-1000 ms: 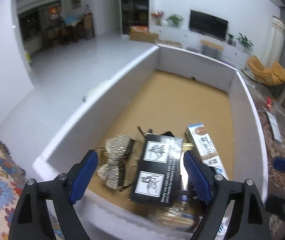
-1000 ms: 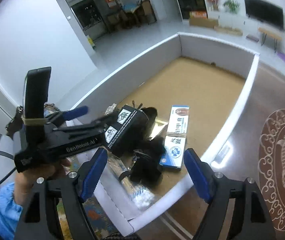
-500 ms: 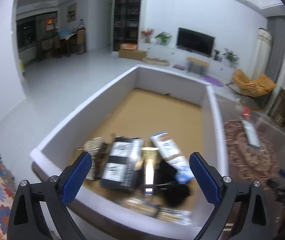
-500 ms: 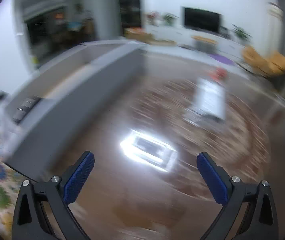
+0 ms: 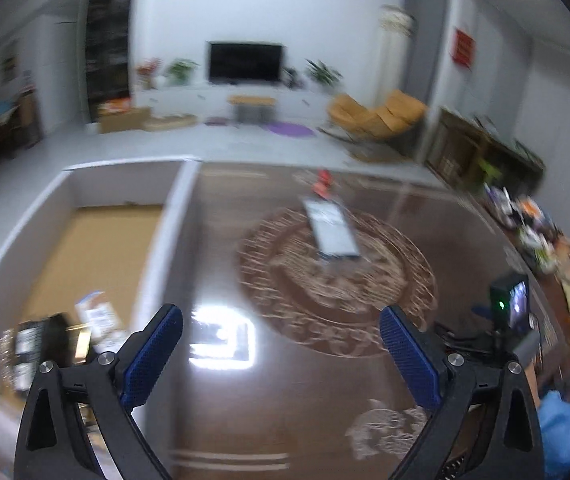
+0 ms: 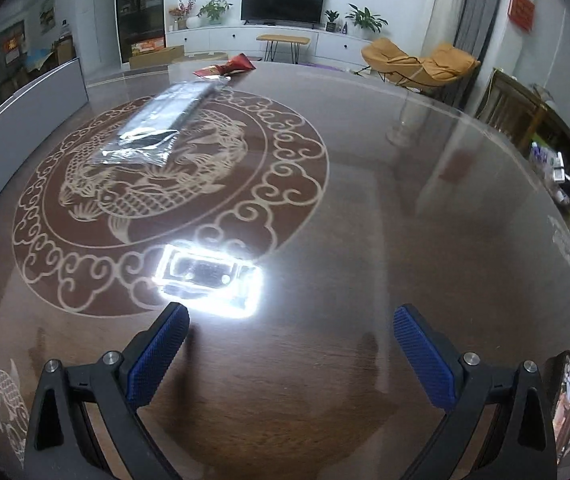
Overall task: Organize objects
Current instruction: 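Move the left tool back over the table to the phone case, then grasp the bagged phone case with the left tool and lift it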
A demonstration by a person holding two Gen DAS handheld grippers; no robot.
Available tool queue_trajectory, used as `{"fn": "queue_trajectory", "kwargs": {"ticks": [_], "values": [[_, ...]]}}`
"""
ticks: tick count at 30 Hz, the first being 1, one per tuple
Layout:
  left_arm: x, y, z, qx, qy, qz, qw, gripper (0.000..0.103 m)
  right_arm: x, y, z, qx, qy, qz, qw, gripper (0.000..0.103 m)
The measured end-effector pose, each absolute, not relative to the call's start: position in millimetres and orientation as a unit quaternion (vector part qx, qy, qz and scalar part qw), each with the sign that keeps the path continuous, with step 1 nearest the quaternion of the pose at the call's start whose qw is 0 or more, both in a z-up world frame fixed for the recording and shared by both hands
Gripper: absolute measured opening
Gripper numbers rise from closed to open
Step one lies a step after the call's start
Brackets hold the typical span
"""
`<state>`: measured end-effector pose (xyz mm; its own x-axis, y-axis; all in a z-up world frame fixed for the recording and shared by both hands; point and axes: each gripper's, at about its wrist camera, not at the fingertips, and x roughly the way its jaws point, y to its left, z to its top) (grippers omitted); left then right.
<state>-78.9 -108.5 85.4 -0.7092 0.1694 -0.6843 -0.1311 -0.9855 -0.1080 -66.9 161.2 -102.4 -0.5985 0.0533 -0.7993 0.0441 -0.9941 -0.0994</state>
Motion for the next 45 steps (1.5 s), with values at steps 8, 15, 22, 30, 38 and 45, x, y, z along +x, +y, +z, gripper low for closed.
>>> {"fn": "queue_trajectory", "kwargs": {"ticks": [8, 15, 22, 30, 38, 45], "values": [[-199, -31, 15, -0.44, 0.019, 0.889, 0.124, 0.1, -74, 176, -110, -0.453, -0.028, 0.891, -0.015, 0.102], [-315, 7, -40, -0.497, 0.038, 0.857, 0.132, 0.1, -72, 172, -112, -0.458, -0.017, 0.888, -0.017, 0.103], [-376, 26, -68, -0.521, 0.016, 0.844, 0.127, 0.1, -72, 172, -112, -0.458, -0.017, 0.888, -0.017, 0.103], [-388, 29, -84, -0.52, 0.038, 0.847, 0.105, 0.103, -72, 172, -112, -0.458, -0.017, 0.888, -0.017, 0.103], [-362, -1, -82, -0.482, 0.03, 0.871, 0.089, 0.076, -72, 172, -113, -0.458, -0.017, 0.888, -0.017, 0.103], [-301, -64, -85, -0.477, -0.006, 0.878, 0.025, 0.076, -72, 172, -112, -0.458, -0.017, 0.888, -0.017, 0.103]]}}
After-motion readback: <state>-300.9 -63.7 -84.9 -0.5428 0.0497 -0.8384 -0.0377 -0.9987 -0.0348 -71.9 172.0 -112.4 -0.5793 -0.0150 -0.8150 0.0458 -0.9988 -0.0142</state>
